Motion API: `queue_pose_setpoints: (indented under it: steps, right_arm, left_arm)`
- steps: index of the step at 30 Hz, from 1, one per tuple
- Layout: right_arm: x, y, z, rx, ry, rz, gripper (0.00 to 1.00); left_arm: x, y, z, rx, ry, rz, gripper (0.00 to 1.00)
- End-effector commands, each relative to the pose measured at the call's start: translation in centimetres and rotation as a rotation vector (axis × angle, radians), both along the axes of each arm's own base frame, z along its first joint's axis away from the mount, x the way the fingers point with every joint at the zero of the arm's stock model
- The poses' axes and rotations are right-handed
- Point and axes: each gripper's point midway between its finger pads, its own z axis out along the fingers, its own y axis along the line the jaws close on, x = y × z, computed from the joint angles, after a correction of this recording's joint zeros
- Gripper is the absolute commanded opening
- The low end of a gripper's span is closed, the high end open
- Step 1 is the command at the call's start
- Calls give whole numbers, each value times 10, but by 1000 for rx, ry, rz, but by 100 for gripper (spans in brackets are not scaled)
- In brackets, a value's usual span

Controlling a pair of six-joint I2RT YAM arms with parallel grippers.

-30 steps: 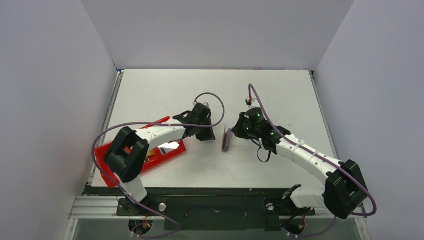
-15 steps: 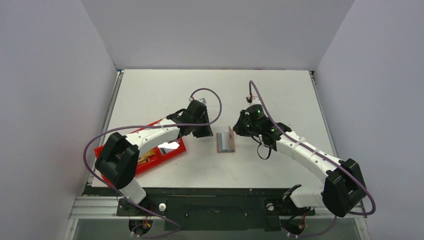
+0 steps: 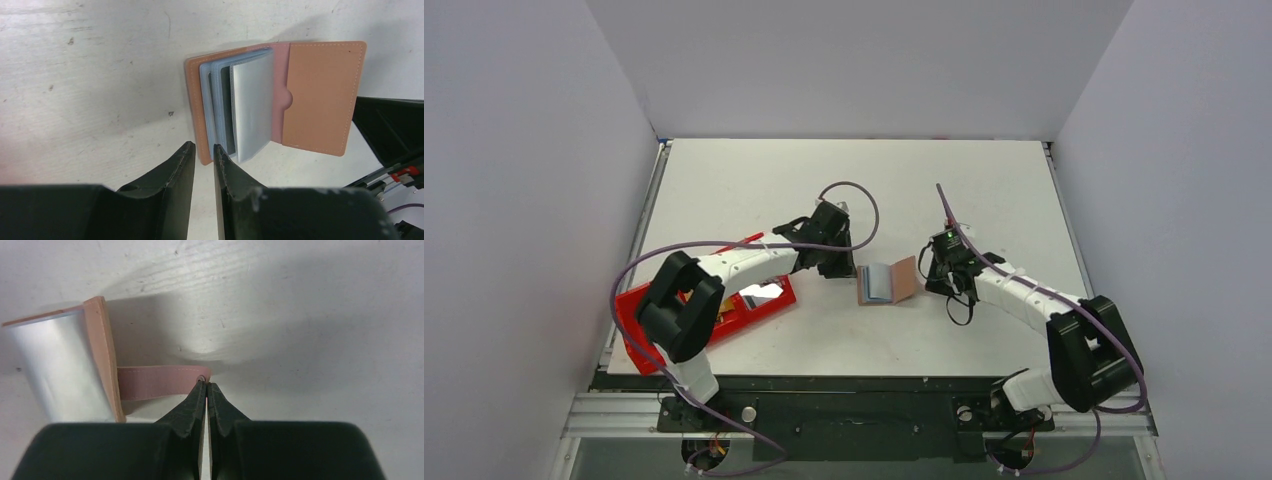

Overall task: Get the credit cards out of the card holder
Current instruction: Open the card holder at the center of the board.

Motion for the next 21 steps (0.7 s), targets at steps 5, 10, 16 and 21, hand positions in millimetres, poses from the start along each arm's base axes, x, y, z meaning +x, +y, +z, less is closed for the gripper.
queue_pose_setpoints:
  steps: [5, 10, 16, 21]
  right_arm:
    - [4, -13, -21, -55, 38, -26, 0]
    - [6, -15, -25, -42, 55, -34, 0]
    - [6, -12, -31, -30, 76, -23, 0]
    - [5, -14, -33, -31, 75, -20, 0]
  left_arm:
    - [14, -41, 10, -29, -8, -72, 19]
    - [21, -53, 5, -22, 16, -64, 19]
    - [23, -53, 4, 0, 28, -55, 18]
    - [18, -51, -1, 14, 45, -53, 20]
